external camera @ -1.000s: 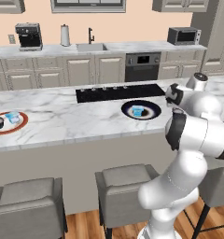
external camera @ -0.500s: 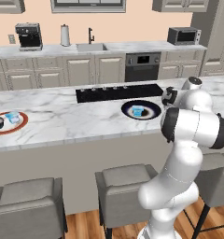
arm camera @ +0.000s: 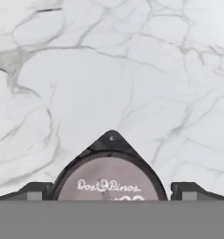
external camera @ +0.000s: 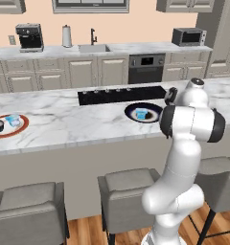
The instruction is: Place two yogurt containers on each plate.
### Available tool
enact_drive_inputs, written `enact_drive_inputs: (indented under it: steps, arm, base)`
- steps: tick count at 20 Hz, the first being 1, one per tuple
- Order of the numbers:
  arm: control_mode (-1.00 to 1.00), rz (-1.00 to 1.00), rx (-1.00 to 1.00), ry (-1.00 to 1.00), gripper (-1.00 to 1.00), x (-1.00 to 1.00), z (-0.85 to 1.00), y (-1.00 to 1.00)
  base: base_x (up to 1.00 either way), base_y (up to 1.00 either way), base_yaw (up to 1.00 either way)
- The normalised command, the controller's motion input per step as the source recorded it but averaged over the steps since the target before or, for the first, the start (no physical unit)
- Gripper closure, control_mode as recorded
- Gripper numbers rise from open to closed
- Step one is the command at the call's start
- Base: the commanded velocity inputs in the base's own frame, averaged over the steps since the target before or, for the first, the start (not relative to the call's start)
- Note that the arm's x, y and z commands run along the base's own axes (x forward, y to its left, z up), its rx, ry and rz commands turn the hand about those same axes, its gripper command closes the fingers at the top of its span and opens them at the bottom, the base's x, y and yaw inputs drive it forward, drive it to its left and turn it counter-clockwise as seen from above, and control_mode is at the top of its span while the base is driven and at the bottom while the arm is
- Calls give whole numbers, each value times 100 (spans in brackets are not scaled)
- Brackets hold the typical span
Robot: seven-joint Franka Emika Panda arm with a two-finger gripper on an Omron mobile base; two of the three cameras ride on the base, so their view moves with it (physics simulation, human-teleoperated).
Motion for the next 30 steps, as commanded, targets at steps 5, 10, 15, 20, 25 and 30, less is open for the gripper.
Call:
enact_drive_inputs:
  steps: [5, 10, 15, 20, 25, 30]
  arm:
    - [-100, 0, 0, 2, -100, 10, -13, -7]
    - [-100, 0, 0, 1, -100, 0, -11, 0]
    - [-100, 0, 0, 0, -100, -23, 0, 0]
    - [-100, 0, 0, 0, -100, -26, -2, 4]
    - [-100, 0, 0, 0, -100, -1, -6, 10]
    - [-100, 0, 0, 0, -100, 1, -8, 11]
  base:
    - [0, 0, 0]
    - [0, 0, 0]
    - [0, 0, 0]
    - [0, 0, 0]
    - [0, 0, 0]
    - [0, 0, 0]
